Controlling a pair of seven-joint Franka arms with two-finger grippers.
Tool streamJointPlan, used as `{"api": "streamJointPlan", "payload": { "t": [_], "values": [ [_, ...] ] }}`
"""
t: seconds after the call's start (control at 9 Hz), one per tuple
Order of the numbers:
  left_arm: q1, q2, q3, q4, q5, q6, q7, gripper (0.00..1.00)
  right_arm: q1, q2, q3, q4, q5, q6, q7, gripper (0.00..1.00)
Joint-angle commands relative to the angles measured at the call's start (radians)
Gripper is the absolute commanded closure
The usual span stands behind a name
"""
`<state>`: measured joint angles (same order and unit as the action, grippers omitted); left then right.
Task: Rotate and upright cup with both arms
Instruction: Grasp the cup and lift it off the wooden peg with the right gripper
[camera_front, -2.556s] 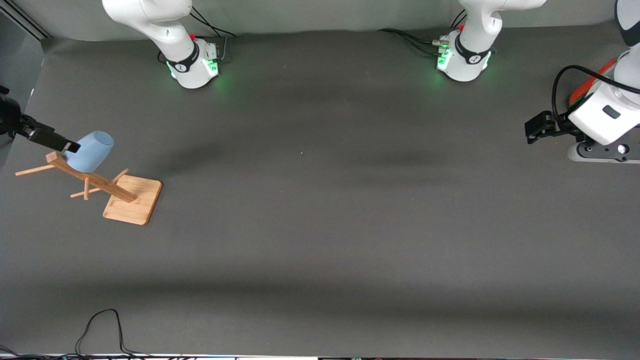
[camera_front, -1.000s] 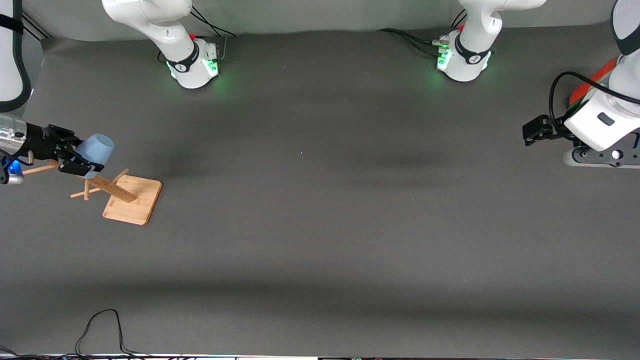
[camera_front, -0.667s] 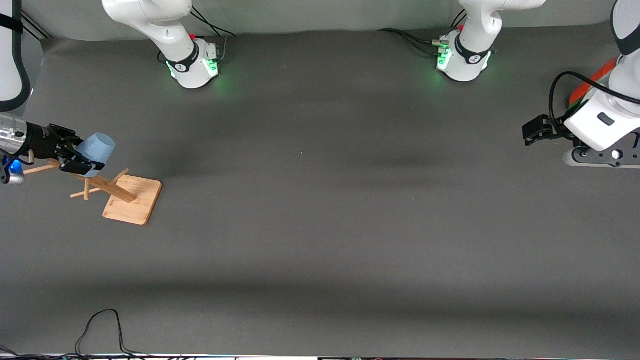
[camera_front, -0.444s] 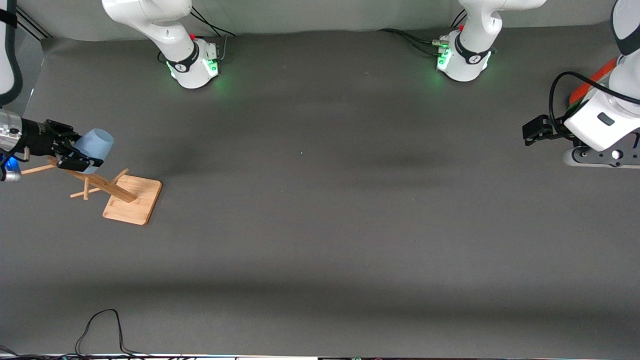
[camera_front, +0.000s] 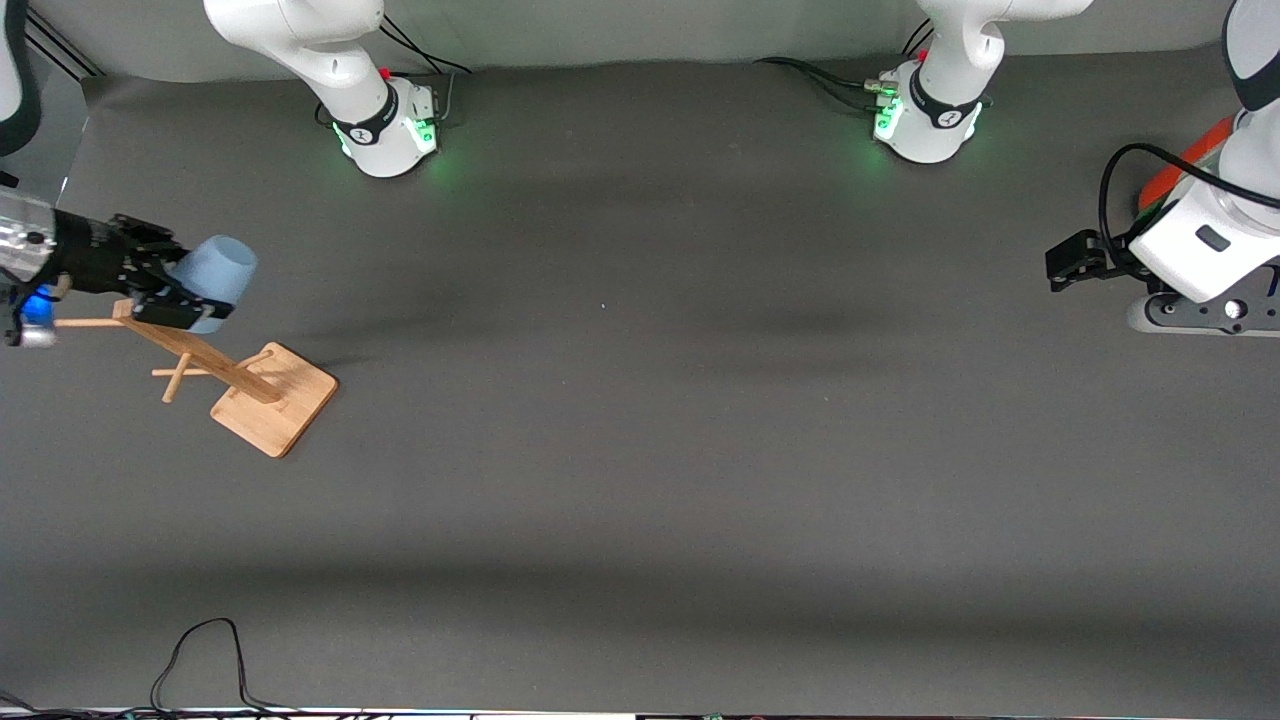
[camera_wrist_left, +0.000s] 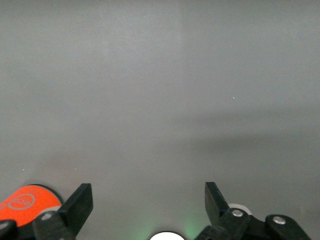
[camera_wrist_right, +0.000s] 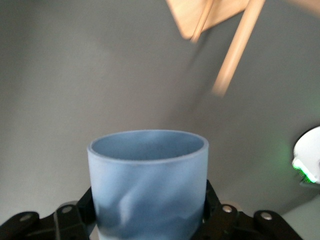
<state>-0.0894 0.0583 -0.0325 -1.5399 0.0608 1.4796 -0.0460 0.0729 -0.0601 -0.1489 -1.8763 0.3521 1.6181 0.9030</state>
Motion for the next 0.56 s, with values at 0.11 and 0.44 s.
{"api": "streamJointPlan", "payload": {
  "t": [0.11,0.44],
  "values": [
    [-0.003,-0.002,0.002,0.004,0.005,-0.016,0.002,0.00,0.004,0.014,0.242,0.008,0.018,0.150,0.305,0.28],
    [-0.004,-0.002,0.002,0.004,0.005,-0.015,0.002,0.00,0.007,0.135,0.519,0.009,-0.024,0.410,0.644,0.28]
  ]
}}
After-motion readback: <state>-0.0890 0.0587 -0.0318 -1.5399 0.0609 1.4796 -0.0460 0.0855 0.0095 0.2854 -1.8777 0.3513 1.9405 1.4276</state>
